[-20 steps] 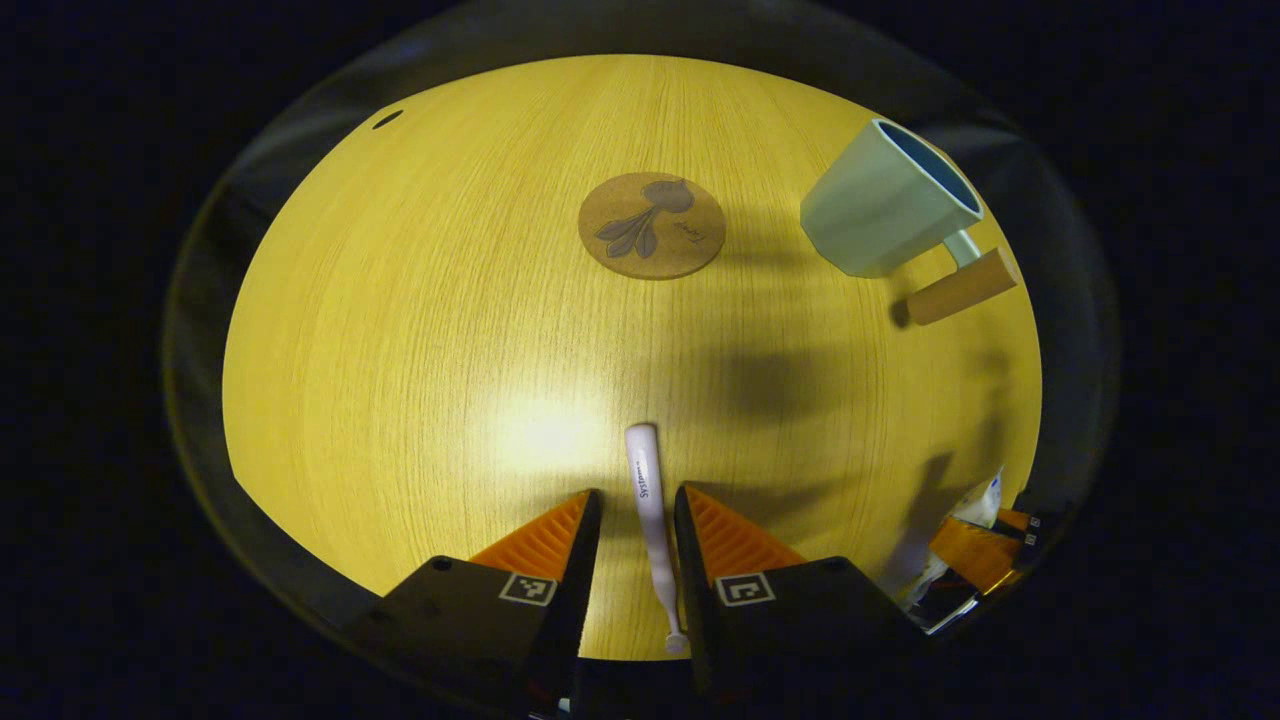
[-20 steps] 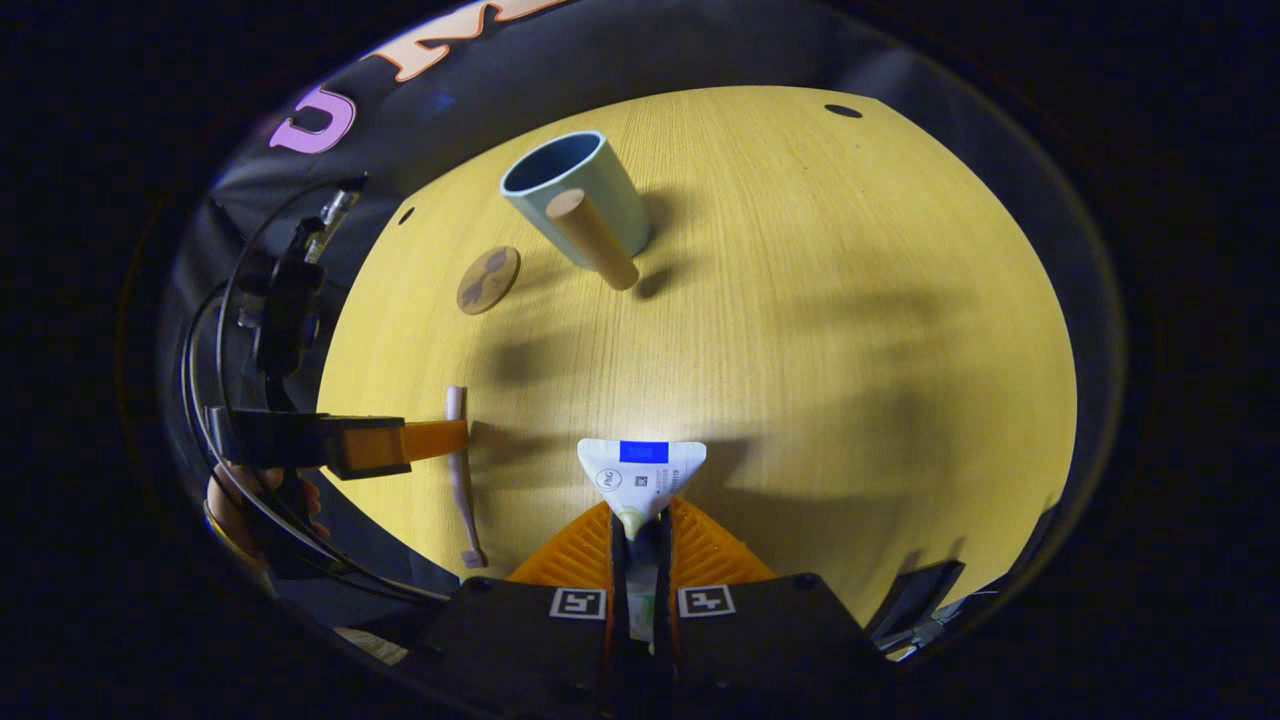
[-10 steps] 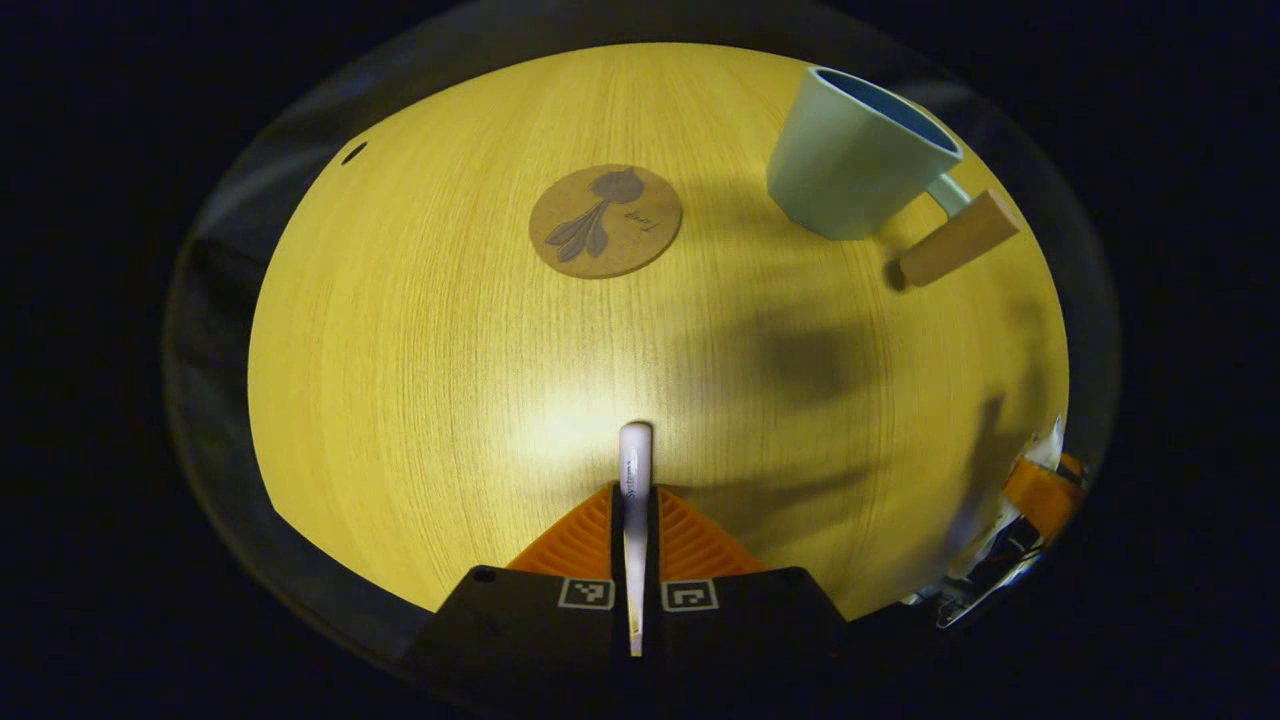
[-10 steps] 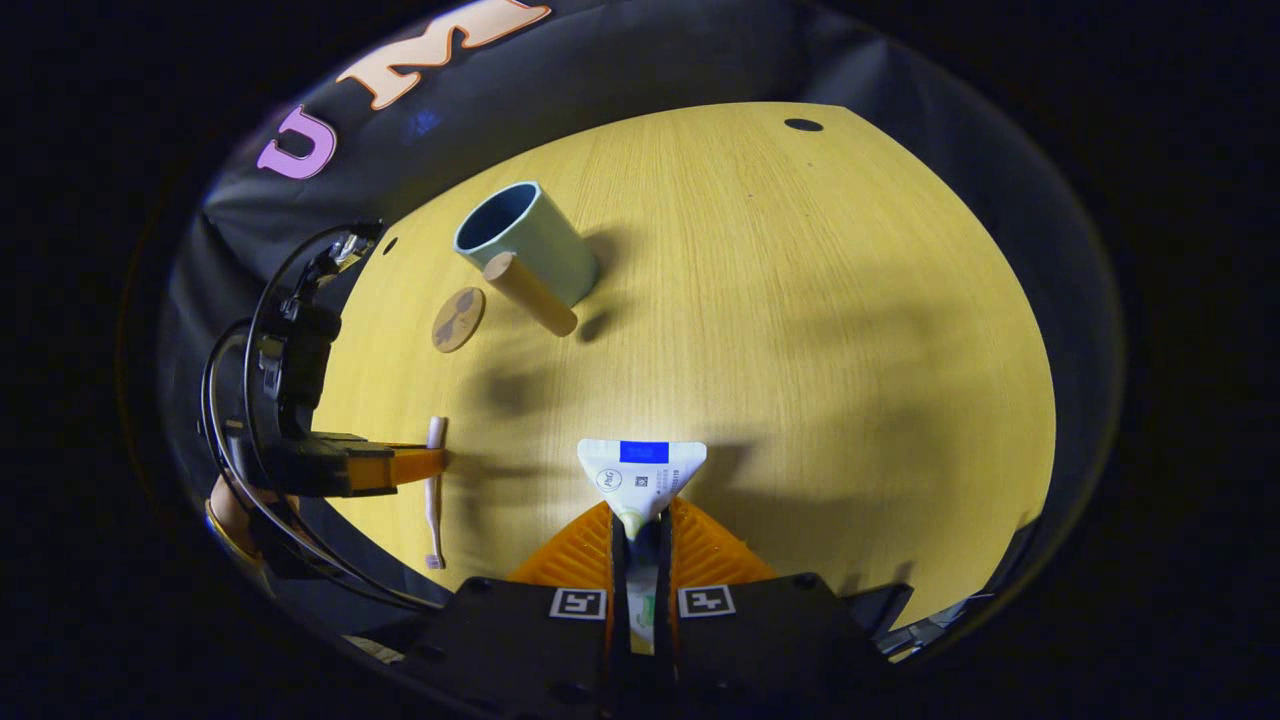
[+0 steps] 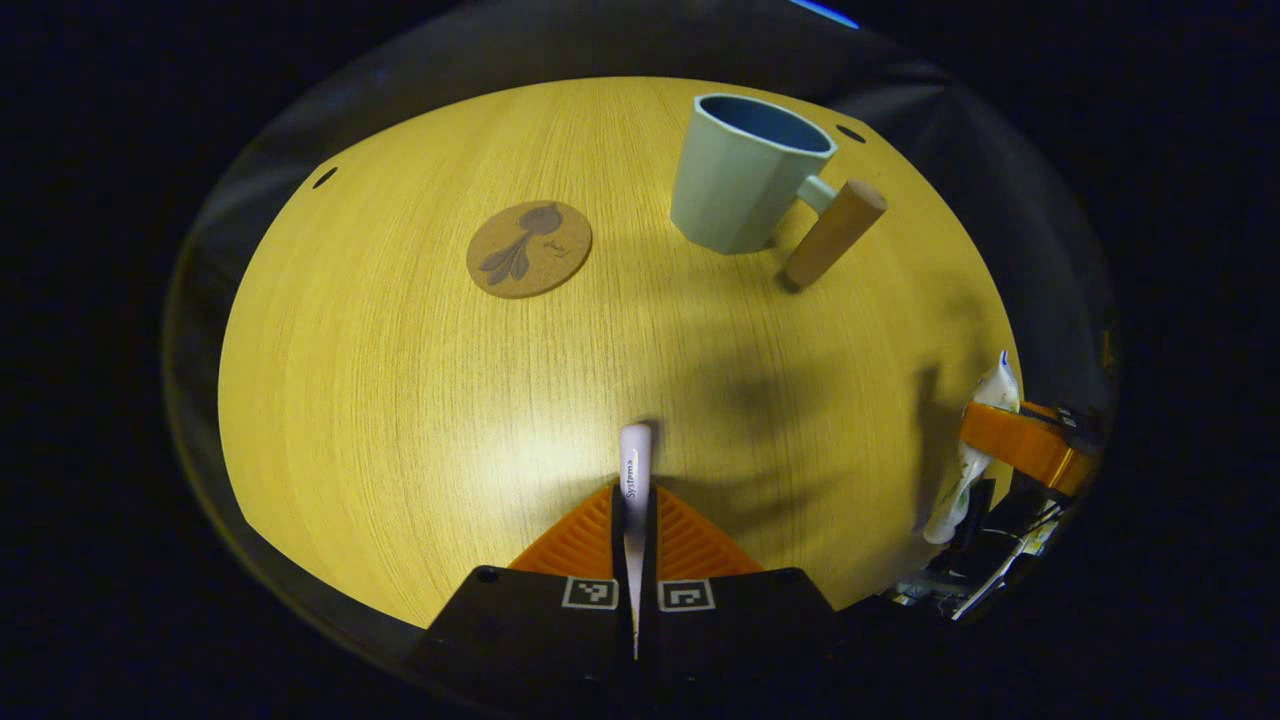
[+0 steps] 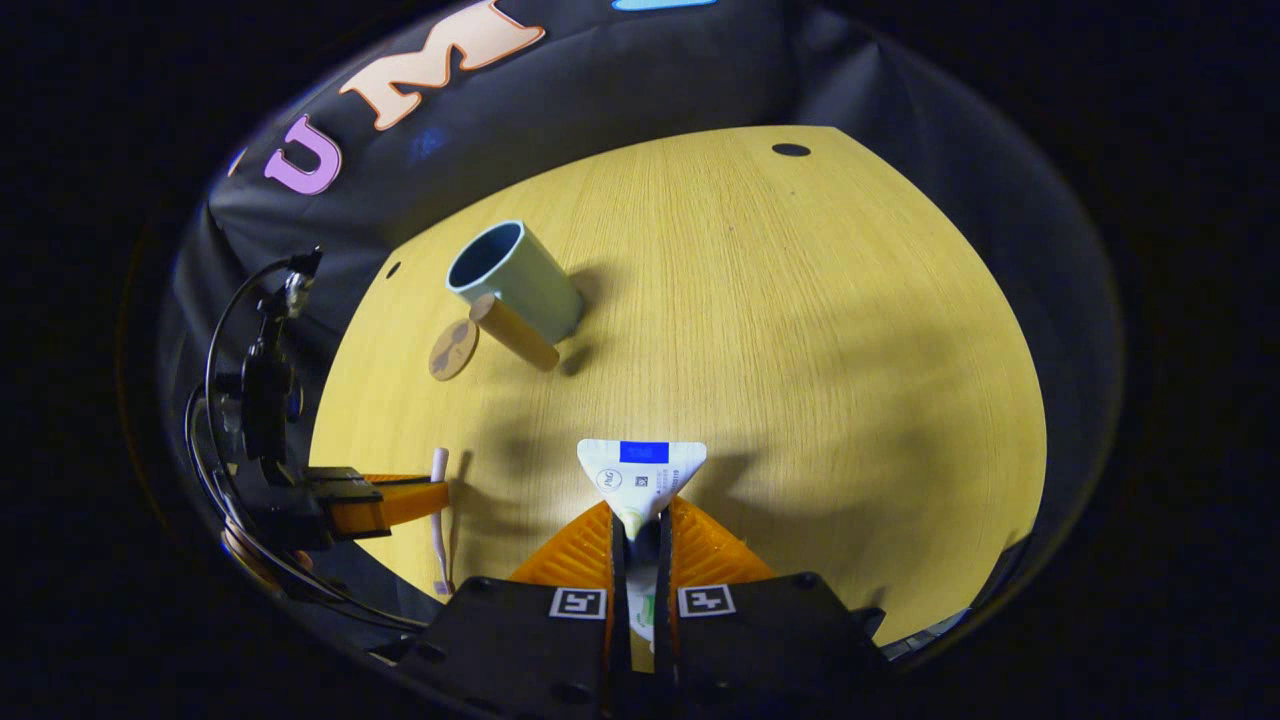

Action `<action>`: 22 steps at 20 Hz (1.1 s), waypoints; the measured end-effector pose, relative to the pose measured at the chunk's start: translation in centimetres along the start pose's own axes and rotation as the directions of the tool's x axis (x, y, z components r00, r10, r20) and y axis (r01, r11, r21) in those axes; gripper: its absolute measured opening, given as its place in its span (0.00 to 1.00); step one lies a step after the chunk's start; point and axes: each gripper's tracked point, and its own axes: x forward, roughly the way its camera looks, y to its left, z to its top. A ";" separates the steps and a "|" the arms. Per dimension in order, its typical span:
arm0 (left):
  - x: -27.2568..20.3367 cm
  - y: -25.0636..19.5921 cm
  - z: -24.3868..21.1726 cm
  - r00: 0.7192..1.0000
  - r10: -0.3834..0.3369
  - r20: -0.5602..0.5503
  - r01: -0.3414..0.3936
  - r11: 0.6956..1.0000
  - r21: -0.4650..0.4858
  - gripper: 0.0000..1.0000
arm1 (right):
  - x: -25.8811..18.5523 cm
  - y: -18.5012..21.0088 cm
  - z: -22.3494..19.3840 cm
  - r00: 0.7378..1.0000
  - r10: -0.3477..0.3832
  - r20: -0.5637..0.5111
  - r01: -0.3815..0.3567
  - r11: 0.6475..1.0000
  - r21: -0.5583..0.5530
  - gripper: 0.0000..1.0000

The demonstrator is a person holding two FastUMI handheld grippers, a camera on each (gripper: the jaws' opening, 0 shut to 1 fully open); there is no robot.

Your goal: Put the toothbrush and toothpaste on the desktop into the cup, then pick up the cup and place it on the coaster on the desktop.

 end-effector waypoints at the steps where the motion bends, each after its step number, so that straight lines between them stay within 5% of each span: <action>1: -0.6 -0.4 0.7 0.999 -0.016 0.049 0.017 1.000 -0.015 0.00 | -0.1 0.2 0.7 1.000 0.012 0.026 -0.013 1.000 0.011 0.12; 6: -4.4 -1.0 4.8 0.955 -0.020 0.295 0.040 0.997 -0.062 0.00 | -2.1 2.9 5.0 0.975 0.118 0.189 -0.125 0.992 0.028 0.12; 10: -7.4 -0.5 7.2 0.901 -0.037 0.431 0.075 0.995 -0.071 0.00 | -4.6 7.0 8.7 0.905 0.276 0.322 -0.299 0.954 0.022 0.11; 16: -12.4 0.9 10.9 0.726 -0.059 0.685 0.025 0.998 0.059 0.00 | -6.9 12.0 14.2 0.778 0.397 0.487 -0.437 0.899 -0.035 0.11; 22: -16.8 -0.4 13.1 0.563 -0.162 0.811 0.064 0.986 0.152 0.00 | -7.8 14.2 21.6 0.632 0.362 0.685 -0.470 0.882 -0.034 0.11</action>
